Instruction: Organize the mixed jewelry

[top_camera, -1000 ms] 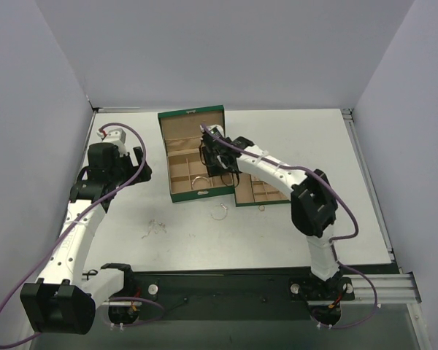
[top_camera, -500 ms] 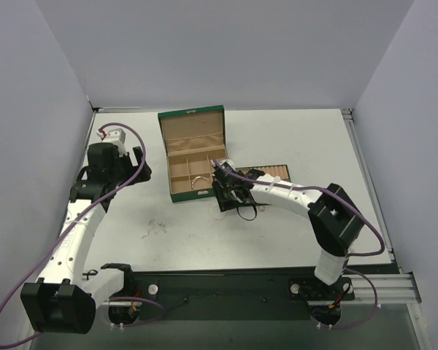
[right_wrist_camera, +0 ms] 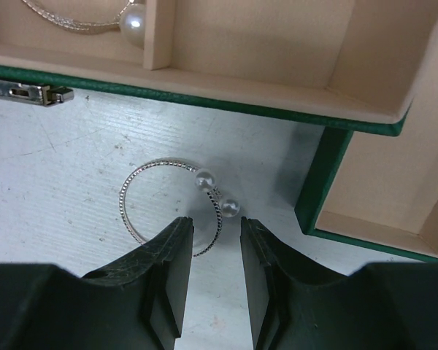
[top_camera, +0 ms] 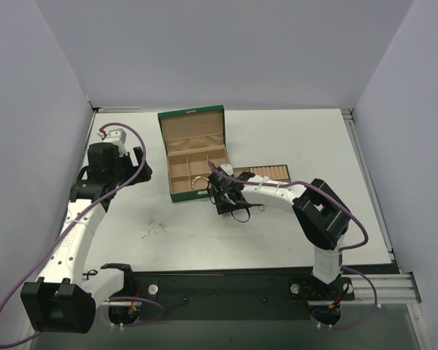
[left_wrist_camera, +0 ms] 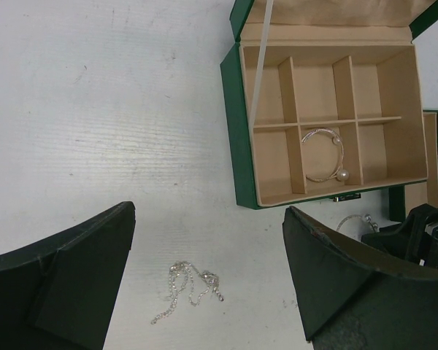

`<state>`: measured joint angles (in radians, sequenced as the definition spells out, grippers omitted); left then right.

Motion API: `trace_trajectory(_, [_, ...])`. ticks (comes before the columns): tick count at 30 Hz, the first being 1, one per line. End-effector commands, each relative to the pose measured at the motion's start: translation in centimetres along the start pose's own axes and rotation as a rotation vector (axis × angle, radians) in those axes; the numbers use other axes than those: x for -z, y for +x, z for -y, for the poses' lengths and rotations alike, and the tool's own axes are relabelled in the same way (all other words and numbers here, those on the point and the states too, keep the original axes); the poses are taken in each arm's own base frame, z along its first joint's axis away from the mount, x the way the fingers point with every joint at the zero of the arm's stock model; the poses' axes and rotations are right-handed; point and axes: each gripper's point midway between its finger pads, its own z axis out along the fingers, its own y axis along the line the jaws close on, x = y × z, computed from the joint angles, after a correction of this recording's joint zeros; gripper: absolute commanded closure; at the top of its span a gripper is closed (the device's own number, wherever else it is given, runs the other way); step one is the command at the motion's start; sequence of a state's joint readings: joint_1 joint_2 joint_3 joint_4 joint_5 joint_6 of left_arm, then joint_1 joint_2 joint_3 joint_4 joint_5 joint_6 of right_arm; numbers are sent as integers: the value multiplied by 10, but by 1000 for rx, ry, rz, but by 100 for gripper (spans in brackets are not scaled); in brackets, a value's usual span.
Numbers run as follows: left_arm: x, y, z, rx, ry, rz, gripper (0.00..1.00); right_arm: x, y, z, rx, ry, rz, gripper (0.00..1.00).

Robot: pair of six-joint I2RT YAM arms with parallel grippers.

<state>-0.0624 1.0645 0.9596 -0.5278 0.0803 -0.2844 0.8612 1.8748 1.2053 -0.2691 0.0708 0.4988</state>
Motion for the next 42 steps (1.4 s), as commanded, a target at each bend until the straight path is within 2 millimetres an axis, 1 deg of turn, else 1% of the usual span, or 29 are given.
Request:
trace_trajectory(1, [0, -12, 4, 2, 23, 36, 8, 1, -4, 3, -26, 47, 8, 68])
trace_trajectory(12, [0, -11, 4, 2, 24, 34, 8, -5, 0, 3, -25, 57, -7, 77])
trace_trajectory(15, [-1, -11, 4, 2, 25, 32, 8, -5, 1, 4, -27, 59, -8, 83])
trace_trajectory(17, [-1, -11, 4, 1, 25, 32, 8, -5, 1, 5, -29, 62, -8, 90])
trace_trajectory(19, [-1, -11, 4, 1, 27, 32, 8, -4, 1, 5, -28, 64, -7, 92])
trace_trajectory(22, [-1, -11, 5, 1, 28, 34, 8, 1, -1, 2, -12, 53, 6, 99])
trace_trajectory(25, [0, -12, 5, 1, 29, 34, 8, 12, -7, -1, 6, 35, 31, 100])
trace_trajectory(26, [-1, -11, 5, 1, 27, 33, 8, 19, -12, -4, 9, 26, 56, 100])
trace_trajectory(29, [0, -11, 4, 1, 26, 33, 8, 33, -23, -5, 12, 17, 101, 100])
trace_trajectory(31, [0, -12, 4, -1, 26, 38, 8, 38, -27, -6, 13, 11, 114, 100])
trace_trajectory(37, [1, -12, 4, 1, 24, 37, 8, 64, -47, -9, 14, -15, 188, 100])
trace_trajectory(38, [1, -13, 4, 1, 23, 41, 8, 72, -53, -8, 8, -16, 220, 100])
trace_trajectory(41, [1, -13, 3, 9, 24, 39, 8, 80, -70, -7, -6, -14, 278, 100])
trace_trajectory(42, [0, -12, 2, 9, 23, 38, 8, 86, -83, -10, -14, -21, 306, 100])
